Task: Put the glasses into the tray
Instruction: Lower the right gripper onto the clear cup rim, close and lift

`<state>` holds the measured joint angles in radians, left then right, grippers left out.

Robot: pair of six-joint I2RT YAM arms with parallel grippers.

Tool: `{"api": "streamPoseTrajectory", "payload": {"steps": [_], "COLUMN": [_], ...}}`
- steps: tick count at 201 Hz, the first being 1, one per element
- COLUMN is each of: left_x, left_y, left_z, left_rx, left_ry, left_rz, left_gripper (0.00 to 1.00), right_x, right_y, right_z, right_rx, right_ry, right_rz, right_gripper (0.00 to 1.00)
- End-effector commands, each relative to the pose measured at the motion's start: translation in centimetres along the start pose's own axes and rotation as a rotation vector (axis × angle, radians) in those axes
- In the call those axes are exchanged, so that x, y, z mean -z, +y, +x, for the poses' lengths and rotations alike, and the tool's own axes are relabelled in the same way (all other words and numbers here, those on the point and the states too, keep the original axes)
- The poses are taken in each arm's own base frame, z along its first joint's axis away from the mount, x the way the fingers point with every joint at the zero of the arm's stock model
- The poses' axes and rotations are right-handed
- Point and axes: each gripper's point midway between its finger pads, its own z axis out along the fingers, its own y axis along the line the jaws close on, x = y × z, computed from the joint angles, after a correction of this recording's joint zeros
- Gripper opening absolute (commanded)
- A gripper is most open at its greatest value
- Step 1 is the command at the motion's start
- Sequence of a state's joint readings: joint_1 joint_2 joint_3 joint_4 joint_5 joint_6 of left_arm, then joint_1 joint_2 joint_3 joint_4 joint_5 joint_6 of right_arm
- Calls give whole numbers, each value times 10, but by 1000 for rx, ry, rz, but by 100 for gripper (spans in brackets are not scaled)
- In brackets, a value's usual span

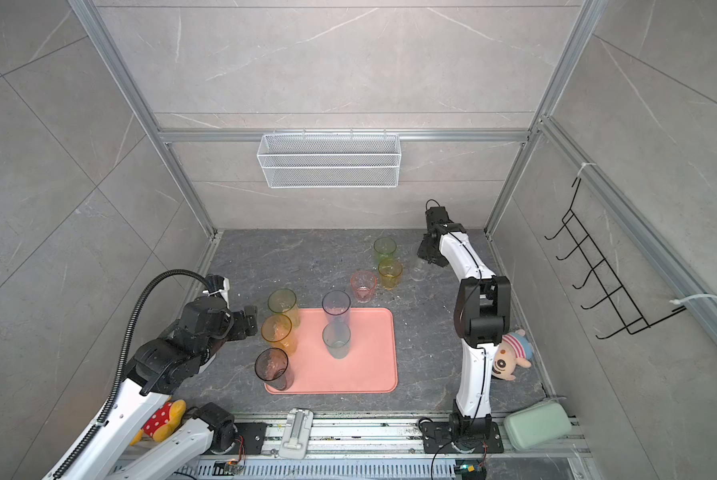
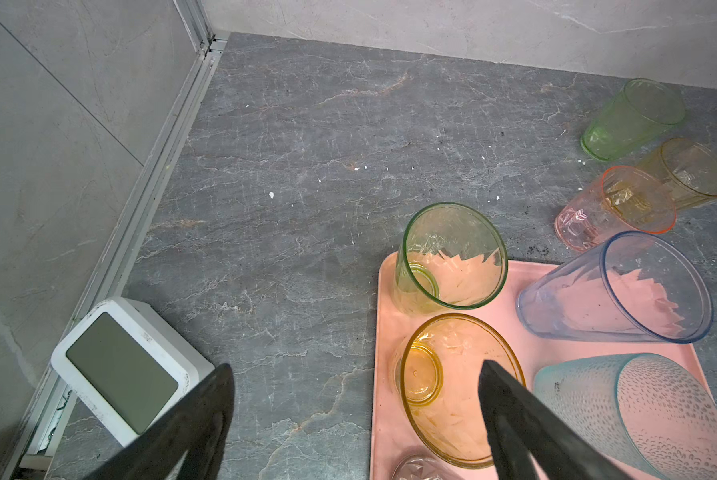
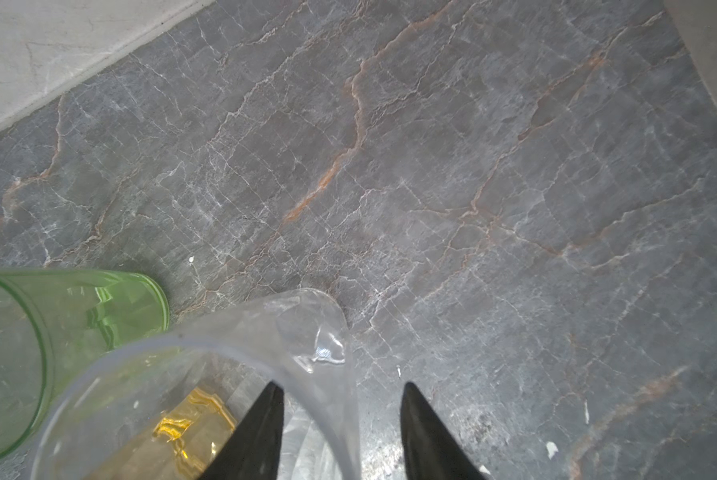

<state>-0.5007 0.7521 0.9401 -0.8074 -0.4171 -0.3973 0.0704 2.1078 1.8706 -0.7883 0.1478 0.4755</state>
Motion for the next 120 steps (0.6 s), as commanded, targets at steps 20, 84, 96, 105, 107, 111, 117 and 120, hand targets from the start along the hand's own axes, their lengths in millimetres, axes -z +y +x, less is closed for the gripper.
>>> {"api": "streamPoseTrajectory", "payload": {"steps": [20, 84, 96, 105, 107, 111, 117, 120], "left_x": [1, 2, 2, 2, 2, 2, 2, 2], "left_y": [2, 2, 2, 2, 2, 2, 2, 2], "left_z": [-2, -3, -3, -3, -3, -2, -3, -2], "left_rx": [14, 12, 12, 12, 12, 12, 12, 11], "left_ry": [-11, -16, -15, -15, -15, -14, -15, -13], "left_rz": [-12, -13, -14, -14, -14, -14, -15, -15], "left_gripper": [92, 92, 92, 92, 92, 92, 92, 92], "right_x": [-4, 1, 2, 2, 2, 3, 3, 4], "right_y": [-2, -4, -4, -3, -3, -4, -3, -4], "right_z": [1, 2, 2, 3, 3, 3, 4, 4], "right_rx": [-5, 5, 4, 5, 5, 5, 6, 5], "right_ry": [21, 23, 24, 25, 26, 26, 26, 28], "right_rz": [2, 9, 6, 3, 3, 3, 1, 1], "right_gripper": [41, 28, 25, 24, 24, 23, 22, 21]}}
